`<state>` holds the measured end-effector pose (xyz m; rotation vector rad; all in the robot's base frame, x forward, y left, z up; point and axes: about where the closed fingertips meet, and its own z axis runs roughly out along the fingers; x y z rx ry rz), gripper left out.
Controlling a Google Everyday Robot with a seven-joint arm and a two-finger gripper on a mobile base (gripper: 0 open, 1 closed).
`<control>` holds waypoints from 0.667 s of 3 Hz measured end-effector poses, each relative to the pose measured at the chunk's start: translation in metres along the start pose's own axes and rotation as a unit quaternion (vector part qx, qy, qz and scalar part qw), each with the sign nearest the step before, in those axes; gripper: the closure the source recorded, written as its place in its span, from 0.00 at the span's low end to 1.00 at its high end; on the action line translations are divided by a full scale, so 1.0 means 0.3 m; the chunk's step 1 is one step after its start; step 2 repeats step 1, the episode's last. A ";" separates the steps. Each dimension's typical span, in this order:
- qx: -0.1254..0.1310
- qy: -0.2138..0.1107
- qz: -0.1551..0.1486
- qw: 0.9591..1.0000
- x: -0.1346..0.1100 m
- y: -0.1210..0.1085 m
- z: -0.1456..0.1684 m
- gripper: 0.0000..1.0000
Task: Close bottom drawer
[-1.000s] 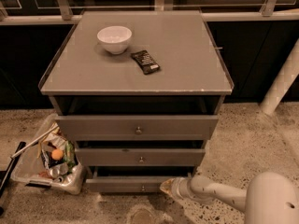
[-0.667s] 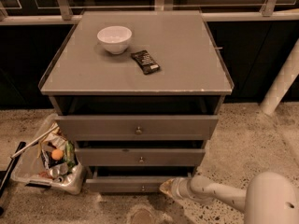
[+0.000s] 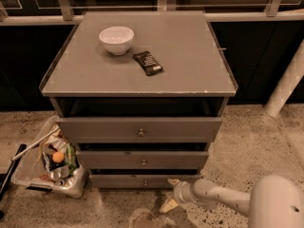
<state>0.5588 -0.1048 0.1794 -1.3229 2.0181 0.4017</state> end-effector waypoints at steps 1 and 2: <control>0.000 0.000 0.000 1.000 0.000 0.000 0.000 0.00; 0.000 0.000 0.000 1.000 0.000 0.000 0.000 0.00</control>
Offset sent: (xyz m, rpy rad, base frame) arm 0.0000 0.0000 0.0000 0.0000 0.0000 0.0000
